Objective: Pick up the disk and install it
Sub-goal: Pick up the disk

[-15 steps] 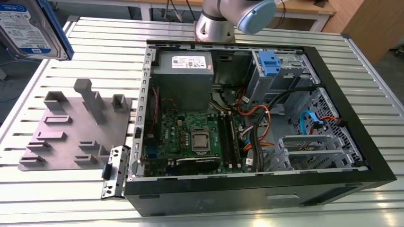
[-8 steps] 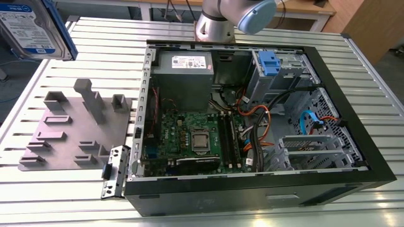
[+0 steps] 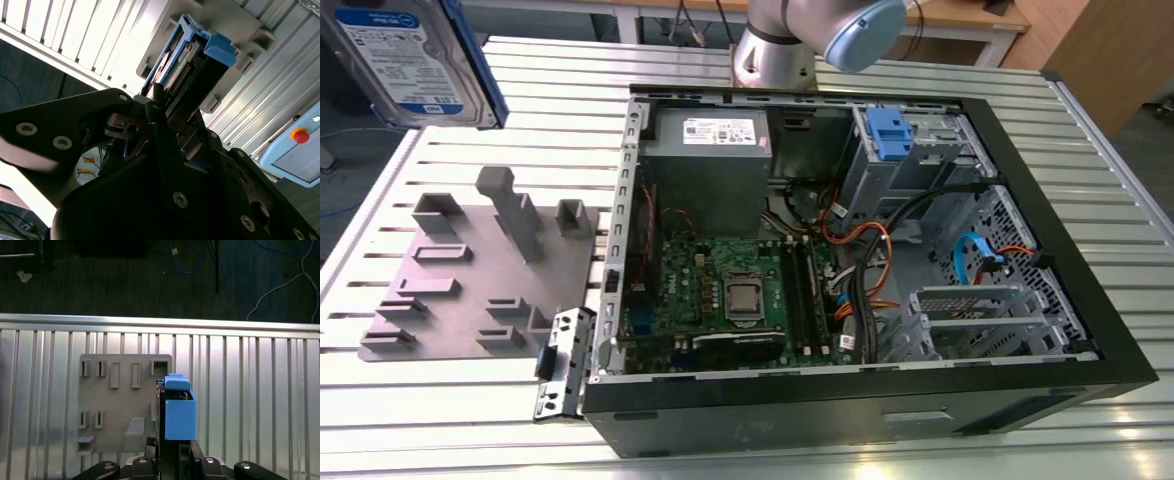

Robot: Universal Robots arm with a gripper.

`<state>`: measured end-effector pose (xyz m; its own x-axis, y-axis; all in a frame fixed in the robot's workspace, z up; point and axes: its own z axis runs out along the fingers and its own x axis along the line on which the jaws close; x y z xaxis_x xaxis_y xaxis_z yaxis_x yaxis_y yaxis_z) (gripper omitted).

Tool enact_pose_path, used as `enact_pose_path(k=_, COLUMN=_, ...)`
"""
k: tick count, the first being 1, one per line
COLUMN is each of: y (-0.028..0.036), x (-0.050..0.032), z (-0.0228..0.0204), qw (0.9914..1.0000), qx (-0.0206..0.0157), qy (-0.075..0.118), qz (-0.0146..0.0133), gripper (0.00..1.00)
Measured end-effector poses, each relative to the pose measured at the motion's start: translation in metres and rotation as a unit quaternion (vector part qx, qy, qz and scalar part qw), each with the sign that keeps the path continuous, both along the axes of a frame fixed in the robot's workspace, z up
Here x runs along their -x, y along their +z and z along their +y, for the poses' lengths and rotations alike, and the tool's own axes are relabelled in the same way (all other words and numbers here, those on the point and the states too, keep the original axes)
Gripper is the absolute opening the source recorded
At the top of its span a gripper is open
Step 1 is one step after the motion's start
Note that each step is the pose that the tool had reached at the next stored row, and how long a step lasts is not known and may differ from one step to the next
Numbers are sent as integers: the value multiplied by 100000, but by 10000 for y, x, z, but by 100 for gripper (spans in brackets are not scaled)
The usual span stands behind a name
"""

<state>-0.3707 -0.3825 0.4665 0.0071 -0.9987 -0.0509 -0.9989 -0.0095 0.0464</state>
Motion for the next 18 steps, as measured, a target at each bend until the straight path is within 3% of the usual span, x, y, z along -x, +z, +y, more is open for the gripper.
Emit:
enact_pose_path(k=4, y=-1, x=-75, z=0, qw=100000, qx=-2, qy=4, qz=-3, gripper=35)
enact_pose_path(k=9, y=10, x=-77, z=0, qw=100000, qx=2, qy=-2, qz=3, gripper=35)
enact_pose_path(k=18, y=187, x=-77, z=1, qw=100000, qx=-1, qy=4, qz=-2, gripper=35)
